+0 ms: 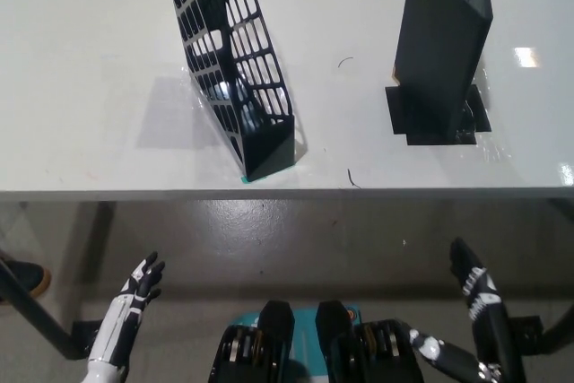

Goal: A notebook is kept standing on the table on the right hand side and a black shelf is kept on the left hand side and the robot uses its right hand to grab the notebook and places it in the shelf

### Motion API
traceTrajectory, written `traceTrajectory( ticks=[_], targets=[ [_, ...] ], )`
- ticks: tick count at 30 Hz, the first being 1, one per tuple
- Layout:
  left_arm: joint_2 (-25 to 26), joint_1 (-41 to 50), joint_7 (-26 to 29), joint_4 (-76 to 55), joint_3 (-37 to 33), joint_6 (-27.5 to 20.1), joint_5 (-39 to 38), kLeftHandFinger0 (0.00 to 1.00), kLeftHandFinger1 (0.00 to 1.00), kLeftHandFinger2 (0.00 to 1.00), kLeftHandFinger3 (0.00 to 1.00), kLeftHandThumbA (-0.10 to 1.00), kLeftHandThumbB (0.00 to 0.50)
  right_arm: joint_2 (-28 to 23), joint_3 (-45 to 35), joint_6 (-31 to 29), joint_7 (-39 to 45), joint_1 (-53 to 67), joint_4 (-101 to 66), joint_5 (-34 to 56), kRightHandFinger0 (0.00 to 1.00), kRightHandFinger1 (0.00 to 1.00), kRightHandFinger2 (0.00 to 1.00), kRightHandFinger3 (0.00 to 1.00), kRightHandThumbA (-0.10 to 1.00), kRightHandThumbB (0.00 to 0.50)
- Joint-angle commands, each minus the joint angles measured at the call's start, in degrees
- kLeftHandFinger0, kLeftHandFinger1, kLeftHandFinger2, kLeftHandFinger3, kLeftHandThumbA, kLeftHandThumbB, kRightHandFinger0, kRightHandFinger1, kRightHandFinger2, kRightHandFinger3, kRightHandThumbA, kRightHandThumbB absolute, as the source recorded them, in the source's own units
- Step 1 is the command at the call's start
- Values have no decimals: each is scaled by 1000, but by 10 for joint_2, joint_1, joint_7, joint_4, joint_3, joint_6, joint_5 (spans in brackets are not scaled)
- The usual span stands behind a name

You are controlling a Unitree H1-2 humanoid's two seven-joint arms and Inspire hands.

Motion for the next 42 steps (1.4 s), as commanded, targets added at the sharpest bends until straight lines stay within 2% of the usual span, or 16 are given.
traceTrajectory(
  ticks=[1, 3, 5, 9, 13, 14, 17, 19, 24, 26, 29, 33, 37, 38, 42],
  targets=[
    [3, -25, -13, -1, -8, -18, 2, 1000, 1000, 1000, 1000, 1000, 148, 14, -7, -52, -25, 4, -98, -47, 1000, 1000, 1000, 1000, 1000, 148],
    [1, -27, -13, 3, -10, -19, 2, 1000, 1000, 1000, 1000, 1000, 155, 19, -11, -52, -35, 0, -127, -62, 1000, 1000, 1000, 1000, 1000, 155],
    [1, -26, -15, 4, -11, -23, -2, 1000, 1000, 1000, 1000, 1000, 137, 23, -16, -52, -45, -11, -138, -70, 1000, 1000, 1000, 1000, 1000, 128],
    [3, -25, -16, 5, -9, -23, 0, 1000, 1000, 1000, 1000, 1000, 119, 33, -46, -36, -61, -55, -148, -87, 1000, 1000, 1000, 1000, 1000, 125],
    [4, -25, -15, 4, -10, -26, 7, 1000, 1000, 1000, 1000, 1000, 106, 28, -77, 26, -61, -113, -161, -79, 1000, 1000, 1000, 1000, 1000, 194],
    [4, -26, -14, 4, -11, -26, 10, 1000, 1000, 1000, 1000, 1000, 109, 27, -86, 41, -64, -134, -162, -69, 1000, 1000, 1000, 1000, 1000, 227],
    [3, -26, -18, 3, -8, -18, 4, 1000, 1000, 1000, 1000, 1000, 145, 21, -106, 60, -67, -175, -153, -71, 1000, 1000, 1000, 1000, 1000, 234],
    [2, -25, -18, -1, -8, -15, 5, 1000, 1000, 1000, 1000, 1000, 154, 17, -124, 90, -75, -214, -145, -81, 1000, 1000, 1000, 1000, 1000, 280],
    [1, -23, -22, -2, -8, -10, -1, 1000, 1000, 1000, 1000, 1000, 176, -5, -151, 110, -88, -303, -74, -78, 1000, 1000, 1000, 1000, 1000, 336],
    [0, -23, -19, -1, -8, -14, 3, 1000, 1000, 1000, 1000, 1000, 164, -14, -163, 128, -104, -345, -35, -85, 1000, 1000, 1000, 1000, 1000, 372],
    [1, -19, -17, -2, -7, -17, 4, 1000, 1000, 1000, 1000, 1000, 142, -22, -173, 133, -114, -391, 19, -70, 1000, 1000, 1000, 1000, 1000, 358],
    [0, -19, -18, 2, -6, -22, 2, 1000, 1000, 1000, 1000, 1000, 147, -30, -181, 147, -128, -440, 90, -60, 1000, 1000, 1000, 1000, 1000, 355],
    [0, -17, -17, 2, -6, -23, 3, 1000, 1000, 1000, 1000, 1000, 144, -35, -184, 155, -132, -479, 153, -47, 1000, 1000, 1000, 1000, 1000, 381],
    [0, -17, -17, 3, -6, -24, 4, 1000, 1000, 1000, 1000, 1000, 145, -36, -185, 147, -138, -495, 186, -43, 1000, 1000, 1000, 1000, 1000, 400],
    [0, -17, -16, 3, -7, -22, 7, 1000, 1000, 1000, 1000, 1000, 134, -40, -187, 129, -148, -530, 267, -34, 1000, 1000, 1000, 1000, 1000, 419]
  ],
)
